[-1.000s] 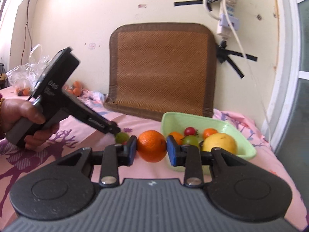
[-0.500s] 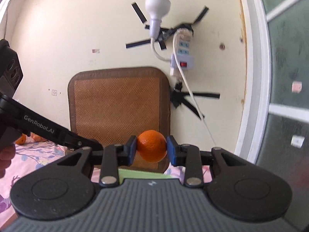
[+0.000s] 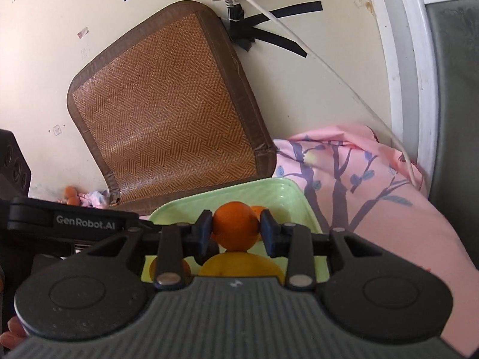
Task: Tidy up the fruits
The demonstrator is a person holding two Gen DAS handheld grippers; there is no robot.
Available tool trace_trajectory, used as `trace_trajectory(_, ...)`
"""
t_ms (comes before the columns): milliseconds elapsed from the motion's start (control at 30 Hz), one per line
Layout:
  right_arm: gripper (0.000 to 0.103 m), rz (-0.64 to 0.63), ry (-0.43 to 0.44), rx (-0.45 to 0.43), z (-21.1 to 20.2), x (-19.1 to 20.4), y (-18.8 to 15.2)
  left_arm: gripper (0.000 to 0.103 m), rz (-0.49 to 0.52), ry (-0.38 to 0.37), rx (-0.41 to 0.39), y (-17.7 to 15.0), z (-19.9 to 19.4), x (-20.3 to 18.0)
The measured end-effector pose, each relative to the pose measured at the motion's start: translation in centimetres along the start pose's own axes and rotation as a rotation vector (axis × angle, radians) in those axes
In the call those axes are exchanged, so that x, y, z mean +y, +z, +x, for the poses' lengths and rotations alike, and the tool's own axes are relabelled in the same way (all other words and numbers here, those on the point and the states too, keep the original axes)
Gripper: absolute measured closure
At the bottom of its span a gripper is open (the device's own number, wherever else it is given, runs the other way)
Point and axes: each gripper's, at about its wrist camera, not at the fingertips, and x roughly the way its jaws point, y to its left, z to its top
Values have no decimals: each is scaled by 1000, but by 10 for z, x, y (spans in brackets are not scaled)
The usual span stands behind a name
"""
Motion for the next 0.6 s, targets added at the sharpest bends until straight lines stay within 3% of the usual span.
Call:
trace_trajectory(33, 65, 5, -1, -14, -4, 0, 0, 59, -14, -7, -6, 1, -4, 1)
trace_trajectory(133, 65, 8, 2, -88, -29, -1, -1, 59, -1, -31, -40, 0, -27, 0)
trace_trajectory(333, 65, -30, 19, -183, -78, 21, -11, 59, -4, -68, -156, -22, -105, 25)
trace_trajectory(467, 65, -48, 62, -187, -95, 45, -37, 59, 8, 32, -195, -50, -140, 52)
trace_trajectory(600, 65, -32, 114, -109, -89, 70, -68, 59, -10, 101, -193, -87, -153, 74)
